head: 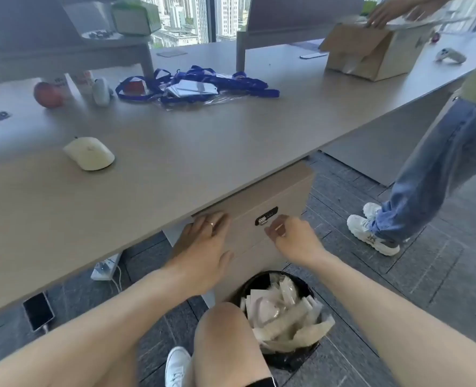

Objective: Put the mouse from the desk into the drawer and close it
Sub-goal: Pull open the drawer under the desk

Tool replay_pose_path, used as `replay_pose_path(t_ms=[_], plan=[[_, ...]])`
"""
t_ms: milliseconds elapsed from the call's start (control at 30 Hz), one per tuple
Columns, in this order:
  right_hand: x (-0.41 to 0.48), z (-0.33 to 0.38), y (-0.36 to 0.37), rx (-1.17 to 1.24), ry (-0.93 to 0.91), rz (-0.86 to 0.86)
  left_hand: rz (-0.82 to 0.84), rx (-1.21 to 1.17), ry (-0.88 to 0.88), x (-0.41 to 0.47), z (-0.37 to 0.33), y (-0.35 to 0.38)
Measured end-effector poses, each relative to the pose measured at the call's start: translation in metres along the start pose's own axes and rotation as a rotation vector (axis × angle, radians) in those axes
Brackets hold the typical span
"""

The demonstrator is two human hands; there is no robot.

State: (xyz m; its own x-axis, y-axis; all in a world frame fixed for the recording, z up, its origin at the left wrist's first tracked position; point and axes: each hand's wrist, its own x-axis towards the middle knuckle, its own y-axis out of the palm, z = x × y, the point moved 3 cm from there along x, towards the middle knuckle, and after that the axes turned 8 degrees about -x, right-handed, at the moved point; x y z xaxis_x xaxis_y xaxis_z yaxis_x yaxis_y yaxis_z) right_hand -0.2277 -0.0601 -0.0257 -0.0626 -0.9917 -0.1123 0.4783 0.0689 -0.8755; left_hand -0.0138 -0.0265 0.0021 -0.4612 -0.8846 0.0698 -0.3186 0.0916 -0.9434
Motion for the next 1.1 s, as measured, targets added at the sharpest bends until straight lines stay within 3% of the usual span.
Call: replay_pose_path(t_ms=[200,400,700,933,1100], plan=[[0.031,-0.002,0.026,0.557,0.290,0.139,-0.119,0.095,0.037,0.008,0.006,0.008],[0.042,0.012,0.037,0.896,0.439,0.171,-0.160,0.117,0.048,0.013,0.007,0.009],[0.037,0.004,0.042,0.905,0.449,0.121,-0.133,0.093,0.039,0.014,0.007,0.003],[-0.015,-0.031,0.029,0.920,0.409,0.066,-0.118,0.089,-0.005,0.013,0.003,0.002],[-0.051,-0.053,0.024,0.890,0.418,0.031,-0.010,0.067,-0.083,0.005,-0.008,0.007]])
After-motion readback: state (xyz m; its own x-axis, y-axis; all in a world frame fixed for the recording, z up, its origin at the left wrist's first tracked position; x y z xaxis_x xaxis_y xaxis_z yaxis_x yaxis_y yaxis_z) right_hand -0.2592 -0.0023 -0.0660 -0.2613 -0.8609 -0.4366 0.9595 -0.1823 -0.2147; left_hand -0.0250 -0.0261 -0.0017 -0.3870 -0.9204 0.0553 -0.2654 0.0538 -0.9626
